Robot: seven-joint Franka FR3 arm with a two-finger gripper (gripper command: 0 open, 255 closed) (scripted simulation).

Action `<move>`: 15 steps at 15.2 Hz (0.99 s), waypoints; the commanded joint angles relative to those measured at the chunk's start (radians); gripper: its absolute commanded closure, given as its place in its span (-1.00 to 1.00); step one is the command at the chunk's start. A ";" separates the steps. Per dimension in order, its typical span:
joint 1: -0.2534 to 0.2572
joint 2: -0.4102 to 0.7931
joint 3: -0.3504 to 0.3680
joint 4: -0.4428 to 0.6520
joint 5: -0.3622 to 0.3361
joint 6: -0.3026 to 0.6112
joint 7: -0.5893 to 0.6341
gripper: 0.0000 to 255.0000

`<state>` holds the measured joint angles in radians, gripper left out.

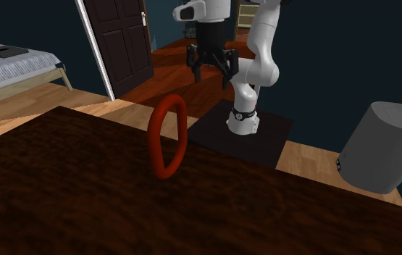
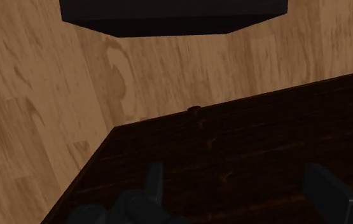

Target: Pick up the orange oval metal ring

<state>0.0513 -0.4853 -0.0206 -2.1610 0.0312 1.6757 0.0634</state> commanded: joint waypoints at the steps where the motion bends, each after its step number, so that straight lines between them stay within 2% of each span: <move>1: 0.006 0.063 0.002 0.065 -0.002 0.023 -0.015 -1.00; 9: 0.032 0.292 0.023 0.360 -0.010 0.055 -0.052 -1.00; 15: 0.051 0.474 0.043 0.634 -0.024 0.035 -0.075 -1.00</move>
<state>0.0992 -0.0527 0.0195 -1.5892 0.0098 1.7186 -0.0073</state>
